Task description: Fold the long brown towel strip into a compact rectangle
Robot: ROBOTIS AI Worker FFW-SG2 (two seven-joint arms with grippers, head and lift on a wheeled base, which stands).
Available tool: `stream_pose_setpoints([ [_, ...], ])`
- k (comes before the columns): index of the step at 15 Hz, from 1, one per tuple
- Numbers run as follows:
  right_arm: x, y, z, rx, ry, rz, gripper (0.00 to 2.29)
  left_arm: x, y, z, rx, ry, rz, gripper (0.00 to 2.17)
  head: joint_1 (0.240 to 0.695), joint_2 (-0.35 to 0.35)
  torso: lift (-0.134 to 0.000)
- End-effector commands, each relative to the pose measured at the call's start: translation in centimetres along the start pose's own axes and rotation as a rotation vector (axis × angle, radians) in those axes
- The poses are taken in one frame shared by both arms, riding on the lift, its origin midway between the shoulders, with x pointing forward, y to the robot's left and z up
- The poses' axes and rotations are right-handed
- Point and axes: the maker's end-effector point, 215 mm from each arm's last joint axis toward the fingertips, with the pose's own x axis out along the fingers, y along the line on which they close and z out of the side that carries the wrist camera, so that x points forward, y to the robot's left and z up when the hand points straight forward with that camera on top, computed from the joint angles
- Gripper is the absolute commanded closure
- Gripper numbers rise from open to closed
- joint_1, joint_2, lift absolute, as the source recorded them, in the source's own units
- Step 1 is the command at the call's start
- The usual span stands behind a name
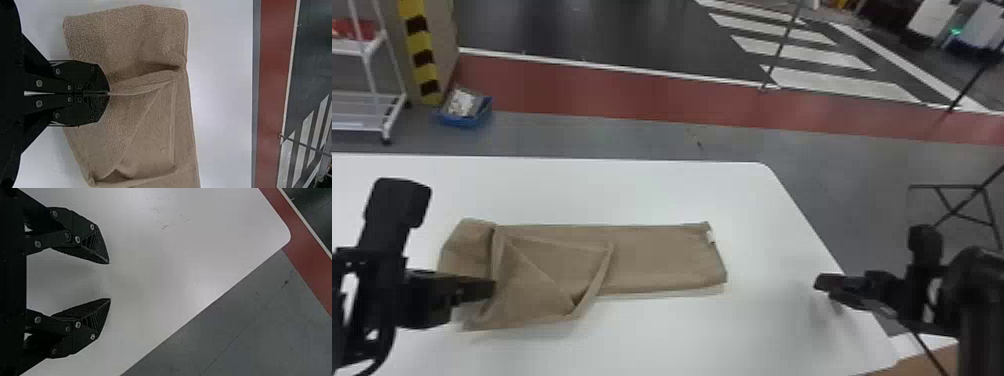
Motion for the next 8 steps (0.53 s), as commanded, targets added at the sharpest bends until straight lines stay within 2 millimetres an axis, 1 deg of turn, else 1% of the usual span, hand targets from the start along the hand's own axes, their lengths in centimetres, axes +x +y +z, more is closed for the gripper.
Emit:
stream_pose_setpoints([
  [1, 0.4, 0.2, 0.0, -0.005, -0.003, -0.001, 0.63, -1.4, -3.4, 1.0, 0.015, 0.008, -0.044, 1.78, 0.695, -0.35, -0.124],
  [2, 0.6, 0.4, -0.1, -0.007, 0.001, 0.0, 0.63, -1.5, -5.1, 3.0, 0.059, -0.018, -0.064, 1.77, 0.695, -0.35, -0.124],
  [3, 0.7, 0.5, -0.2, -0.009, 0.003, 0.001, 0.63, -1.2, -6.9, 4.6, 0.104, -0.031, -0.076, 1.72, 0.695, -0.35, -0.124],
  [4, 0.7, 0.7, -0.3, -0.009, 0.004, 0.006, 0.63, -0.6, -7.6, 5.4, 0.122, -0.025, -0.076, 1.72, 0.695, -0.35, -0.124],
  [6, 0.2, 0.7, -0.5, -0.007, 0.002, 0.014, 0.63, 1.3, -7.4, 5.6, 0.152, 0.029, -0.056, 1.72, 0.695, -0.35, -0.124],
  [8, -0.9, 1.4, -0.5, -0.006, 0.0, 0.032, 0.63, 3.1, -6.2, 5.1, 0.151, 0.088, -0.026, 1.72, 0.695, -0.35, -0.124],
])
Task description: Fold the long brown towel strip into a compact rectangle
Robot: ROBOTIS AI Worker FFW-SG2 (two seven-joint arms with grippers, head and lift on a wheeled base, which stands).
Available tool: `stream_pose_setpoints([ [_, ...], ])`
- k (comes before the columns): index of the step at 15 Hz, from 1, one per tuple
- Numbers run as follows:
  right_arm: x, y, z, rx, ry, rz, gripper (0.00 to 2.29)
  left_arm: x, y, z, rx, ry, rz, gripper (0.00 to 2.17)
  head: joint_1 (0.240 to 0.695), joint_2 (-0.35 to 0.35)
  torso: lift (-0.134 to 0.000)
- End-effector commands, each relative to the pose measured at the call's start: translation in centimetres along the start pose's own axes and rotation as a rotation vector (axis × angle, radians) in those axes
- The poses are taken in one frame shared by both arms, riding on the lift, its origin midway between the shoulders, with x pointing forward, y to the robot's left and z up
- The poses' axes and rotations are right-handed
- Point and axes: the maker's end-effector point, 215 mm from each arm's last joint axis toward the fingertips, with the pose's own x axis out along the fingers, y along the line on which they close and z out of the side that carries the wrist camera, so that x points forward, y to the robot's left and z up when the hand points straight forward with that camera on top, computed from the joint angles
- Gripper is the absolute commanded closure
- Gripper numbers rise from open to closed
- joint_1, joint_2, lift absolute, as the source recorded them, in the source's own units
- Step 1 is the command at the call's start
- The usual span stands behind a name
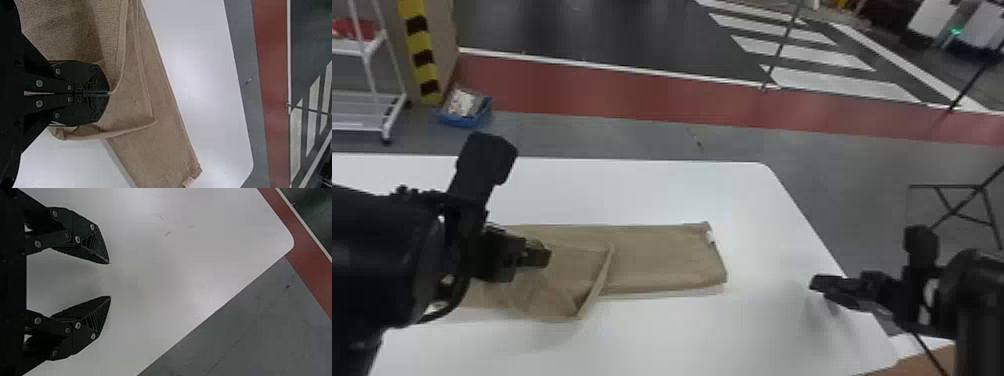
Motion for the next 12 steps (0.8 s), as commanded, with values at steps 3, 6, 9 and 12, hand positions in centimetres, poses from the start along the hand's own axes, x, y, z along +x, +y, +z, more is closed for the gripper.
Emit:
stream_pose_setpoints([
  [3, -1.9, 1.5, 0.4, -0.005, -0.002, 0.02, 0.63, 3.7, 3.1, 0.3, 0.017, 0.075, 0.063, 1.72, 0.695, -0.35, -0.124],
  [6, -1.9, 2.4, 0.3, -0.02, 0.001, 0.025, 0.63, 5.2, 5.4, 2.2, 0.036, 0.071, 0.112, 1.62, 0.695, -0.35, -0.124],
  [9, -2.1, 2.8, 1.0, -0.029, -0.01, 0.027, 0.63, 5.4, 4.7, 4.0, 0.054, 0.032, 0.092, 0.08, 0.695, -0.35, -0.124],
  [12, -2.4, 2.9, 1.6, -0.032, -0.019, 0.026, 0.63, 4.6, 2.4, 2.8, 0.049, 0.032, 0.05, 0.01, 0.695, -0.35, -0.124],
])
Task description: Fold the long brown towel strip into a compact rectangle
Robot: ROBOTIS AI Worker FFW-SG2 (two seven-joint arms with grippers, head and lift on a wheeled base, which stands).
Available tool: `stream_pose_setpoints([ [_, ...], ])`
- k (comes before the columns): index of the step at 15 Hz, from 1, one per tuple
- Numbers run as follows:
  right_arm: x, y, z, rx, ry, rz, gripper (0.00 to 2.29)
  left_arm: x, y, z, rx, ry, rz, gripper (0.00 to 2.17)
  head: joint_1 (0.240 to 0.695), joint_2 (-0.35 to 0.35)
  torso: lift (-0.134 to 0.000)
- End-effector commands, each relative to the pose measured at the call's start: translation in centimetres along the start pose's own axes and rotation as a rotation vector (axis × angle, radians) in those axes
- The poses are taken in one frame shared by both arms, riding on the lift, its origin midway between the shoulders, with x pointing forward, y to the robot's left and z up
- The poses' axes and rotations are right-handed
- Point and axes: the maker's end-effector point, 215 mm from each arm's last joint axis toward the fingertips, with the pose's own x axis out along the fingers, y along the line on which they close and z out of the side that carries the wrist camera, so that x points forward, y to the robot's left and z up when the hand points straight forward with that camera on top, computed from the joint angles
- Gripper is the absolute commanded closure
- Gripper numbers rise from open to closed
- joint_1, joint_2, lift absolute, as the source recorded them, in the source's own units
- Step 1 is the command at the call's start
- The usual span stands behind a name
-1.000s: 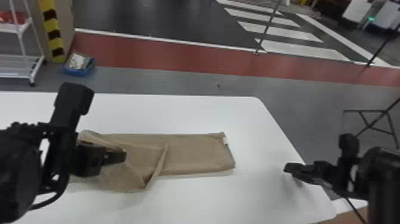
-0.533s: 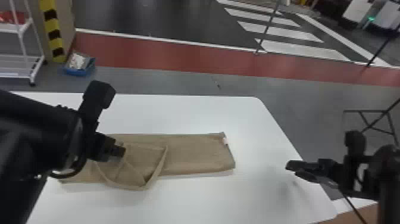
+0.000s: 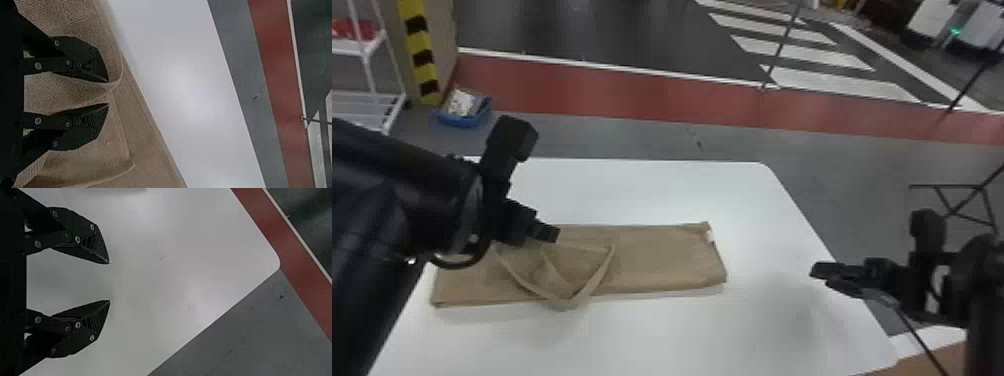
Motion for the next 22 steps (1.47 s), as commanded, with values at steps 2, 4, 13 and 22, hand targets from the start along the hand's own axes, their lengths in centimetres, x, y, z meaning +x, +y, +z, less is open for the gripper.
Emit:
stream_pose_setpoints([
  [2, -0.1, 0.2, 0.4, -0.002, -0.005, 0.001, 0.63, -1.6, -3.0, -2.7, -0.027, 0.017, -0.056, 0.04, 0.695, -0.35, -0.124],
  [4, -0.1, 0.2, 0.4, -0.002, -0.005, 0.003, 0.63, -3.2, -3.6, -3.8, -0.056, 0.005, -0.066, 0.04, 0.695, -0.35, -0.124],
  [13, 0.5, 1.9, 0.7, -0.026, 0.0, 0.022, 0.63, -8.3, 1.1, -6.5, -0.269, -0.11, -0.061, 0.09, 0.695, -0.35, -0.124],
  [22, 0.6, 1.8, -0.8, -0.018, 0.015, 0.041, 0.63, -6.8, 1.0, -14.1, -0.359, -0.006, -0.047, 0.27, 0.695, -0.35, -0.124],
])
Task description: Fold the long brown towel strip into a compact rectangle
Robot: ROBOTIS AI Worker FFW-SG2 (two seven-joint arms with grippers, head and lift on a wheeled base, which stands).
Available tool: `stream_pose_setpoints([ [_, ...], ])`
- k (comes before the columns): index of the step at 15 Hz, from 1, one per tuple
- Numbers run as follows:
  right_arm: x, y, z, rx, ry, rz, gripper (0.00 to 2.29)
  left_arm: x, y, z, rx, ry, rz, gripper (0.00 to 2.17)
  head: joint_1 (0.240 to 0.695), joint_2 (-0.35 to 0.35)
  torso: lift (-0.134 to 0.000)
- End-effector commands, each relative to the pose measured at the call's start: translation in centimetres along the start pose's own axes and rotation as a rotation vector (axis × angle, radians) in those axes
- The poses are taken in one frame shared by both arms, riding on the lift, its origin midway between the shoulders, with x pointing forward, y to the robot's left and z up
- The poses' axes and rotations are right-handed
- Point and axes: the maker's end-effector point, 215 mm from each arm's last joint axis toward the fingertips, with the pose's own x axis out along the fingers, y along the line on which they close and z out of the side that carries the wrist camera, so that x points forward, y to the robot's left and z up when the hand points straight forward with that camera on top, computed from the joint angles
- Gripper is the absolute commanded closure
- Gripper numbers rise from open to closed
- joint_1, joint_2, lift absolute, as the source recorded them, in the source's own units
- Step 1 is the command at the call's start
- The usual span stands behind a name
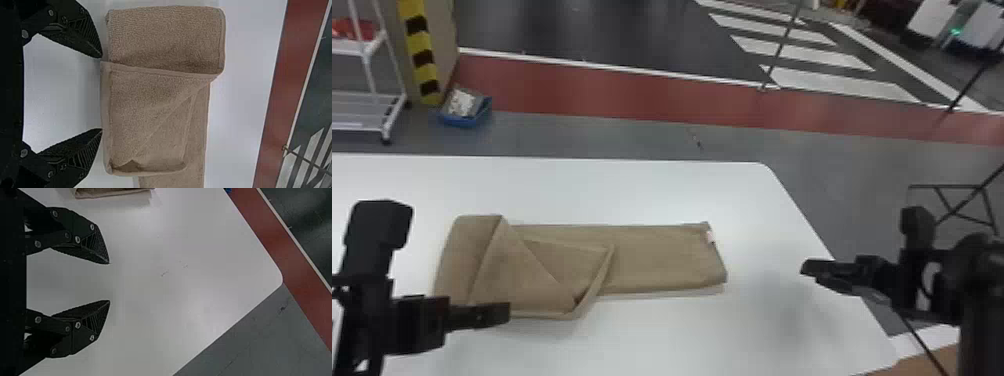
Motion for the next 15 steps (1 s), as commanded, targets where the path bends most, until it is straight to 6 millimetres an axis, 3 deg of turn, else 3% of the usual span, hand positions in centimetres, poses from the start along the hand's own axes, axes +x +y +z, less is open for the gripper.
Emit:
stream_pose_setpoints([
  [1, 0.1, -0.1, -0.4, 0.002, 0.007, 0.002, 0.63, 0.4, 0.3, -0.8, -0.012, 0.021, 0.005, 0.26, 0.695, -0.35, -0.124],
  [6, 0.2, 0.1, -0.8, 0.004, 0.011, 0.008, 0.63, 1.8, 1.6, -2.7, -0.04, 0.077, 0.032, 0.26, 0.695, -0.35, -0.124],
  [8, 0.2, 0.2, -0.8, 0.007, 0.009, 0.009, 0.63, 2.0, 1.6, -2.5, -0.041, 0.08, 0.029, 0.26, 0.695, -0.35, -0.124],
  [12, 0.2, 0.0, -0.8, 0.007, 0.009, 0.003, 0.63, 2.2, -1.1, -2.4, -0.049, 0.073, -0.068, 0.26, 0.695, -0.35, -0.124],
  [15, 0.2, -0.1, -0.8, 0.008, 0.008, 0.001, 0.63, 2.2, -2.0, -2.0, -0.046, 0.066, -0.088, 0.26, 0.695, -0.35, -0.124],
])
